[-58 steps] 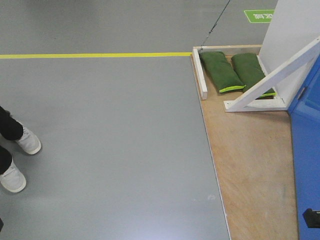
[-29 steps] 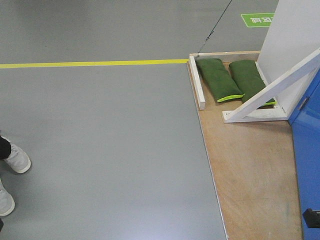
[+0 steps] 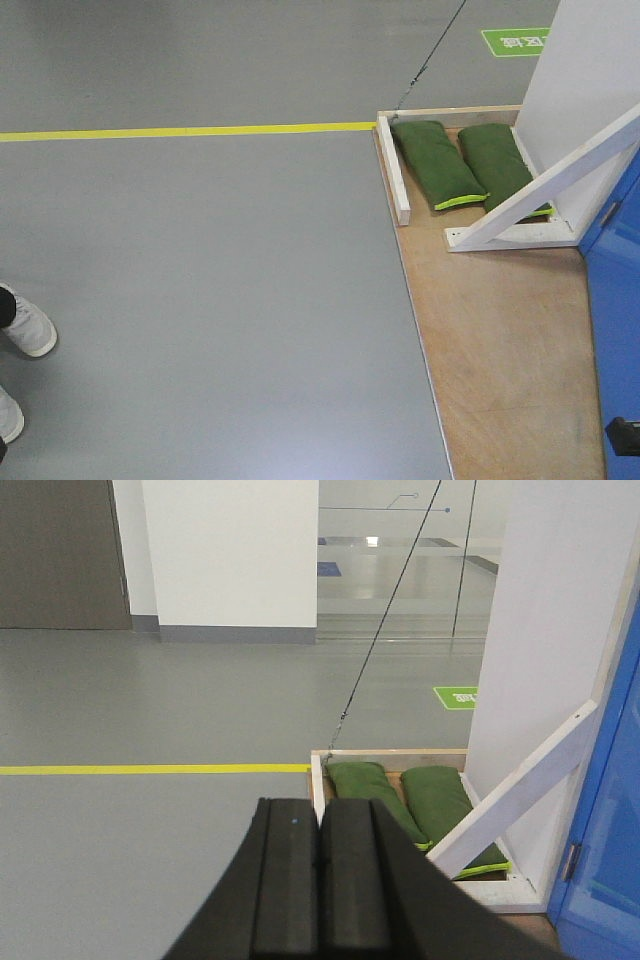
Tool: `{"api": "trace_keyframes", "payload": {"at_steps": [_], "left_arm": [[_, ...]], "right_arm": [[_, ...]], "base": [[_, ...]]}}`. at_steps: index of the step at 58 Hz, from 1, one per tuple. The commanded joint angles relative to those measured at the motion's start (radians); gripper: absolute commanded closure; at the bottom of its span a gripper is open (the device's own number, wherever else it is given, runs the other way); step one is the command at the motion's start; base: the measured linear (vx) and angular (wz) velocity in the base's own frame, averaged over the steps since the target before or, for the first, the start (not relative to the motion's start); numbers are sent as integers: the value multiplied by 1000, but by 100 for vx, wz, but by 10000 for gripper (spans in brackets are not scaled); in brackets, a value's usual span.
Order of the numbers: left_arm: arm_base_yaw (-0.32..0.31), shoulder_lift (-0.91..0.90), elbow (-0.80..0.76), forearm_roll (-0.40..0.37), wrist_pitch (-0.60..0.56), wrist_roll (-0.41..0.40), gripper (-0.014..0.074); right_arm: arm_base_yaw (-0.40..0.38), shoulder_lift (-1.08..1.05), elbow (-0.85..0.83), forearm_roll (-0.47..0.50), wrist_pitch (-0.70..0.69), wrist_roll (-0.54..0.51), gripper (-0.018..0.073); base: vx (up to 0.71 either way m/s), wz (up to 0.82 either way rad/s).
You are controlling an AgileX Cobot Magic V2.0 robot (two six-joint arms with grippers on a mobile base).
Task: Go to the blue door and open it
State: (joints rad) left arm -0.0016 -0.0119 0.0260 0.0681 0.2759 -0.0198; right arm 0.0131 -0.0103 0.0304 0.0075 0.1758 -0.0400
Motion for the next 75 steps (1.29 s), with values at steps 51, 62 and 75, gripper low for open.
{"api": "trace_keyframes", "payload": {"at_steps": [51, 62, 75], "left_arm": [[-7, -12, -26, -2, -85, -7, 524], [-7, -12, -26, -2, -85, -7, 524], [-7, -12, -26, -2, -85, -7, 524]], "right_arm": [[-5, 416, -1020, -8, 460, -2, 547], [-3, 605, -1356, -2, 432, -2, 547], [-5, 667, -1443, -8, 251, -2, 547]], "base": [[0, 0], [0, 0], [0, 0]]}}
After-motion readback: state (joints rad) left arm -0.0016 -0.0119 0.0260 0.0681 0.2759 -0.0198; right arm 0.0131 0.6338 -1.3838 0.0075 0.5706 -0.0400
